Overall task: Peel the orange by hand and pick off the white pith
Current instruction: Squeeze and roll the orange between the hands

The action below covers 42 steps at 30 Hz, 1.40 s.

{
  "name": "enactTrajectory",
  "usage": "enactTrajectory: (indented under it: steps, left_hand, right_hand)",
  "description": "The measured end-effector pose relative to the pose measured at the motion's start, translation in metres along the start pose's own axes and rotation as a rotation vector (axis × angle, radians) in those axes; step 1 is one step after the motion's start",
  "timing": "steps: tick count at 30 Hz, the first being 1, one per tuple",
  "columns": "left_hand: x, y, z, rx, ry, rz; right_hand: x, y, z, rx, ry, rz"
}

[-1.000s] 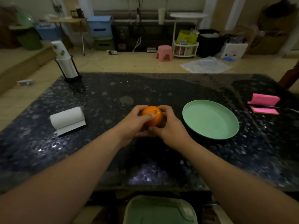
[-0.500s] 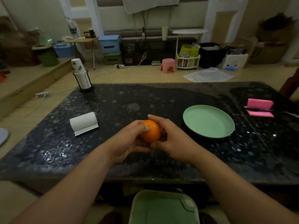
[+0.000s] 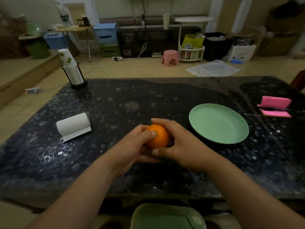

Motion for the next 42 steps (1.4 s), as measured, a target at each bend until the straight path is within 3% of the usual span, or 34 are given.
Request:
enactTrajectory:
  steps: [10,13,18,25,42]
  left_hand:
    - [0.003,-0.002,-0.002,-0.094,0.055,-0.074]
    - [0.007,-0.005,-0.004,-0.134,0.079,-0.139]
    - [0.003,-0.005,0.002,-0.13,0.043,-0.178]
    - [0.004,0.003,0.013,-0.123,0.056,-0.197]
    - [-0.011,0.009,0.008,-0.121,-0.003,-0.228]
  right_hand:
    - [-0.013,0.006,0.003,-0.032,-0.009,0.083]
    - [-0.021,0.006,-0.006,-0.154,0.202,0.126]
    - [-0.041,0.009,-0.028,-0.43,0.479,0.04]
    - [-0.052,0.004,-0.034,-0.501,0.443,-0.017]
    - [-0.033,0.012,-0.041,-0.457,0.357,-0.151]
Point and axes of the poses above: each hand's wrist, its own y-axis towards the middle knuckle, its own x-axis out of the back of the hand, z = x × y, the point moved 10 cm from there along y, towards the middle knuckle, and after that the axes turned 10 degrees about -z, right-handed, at the moved point
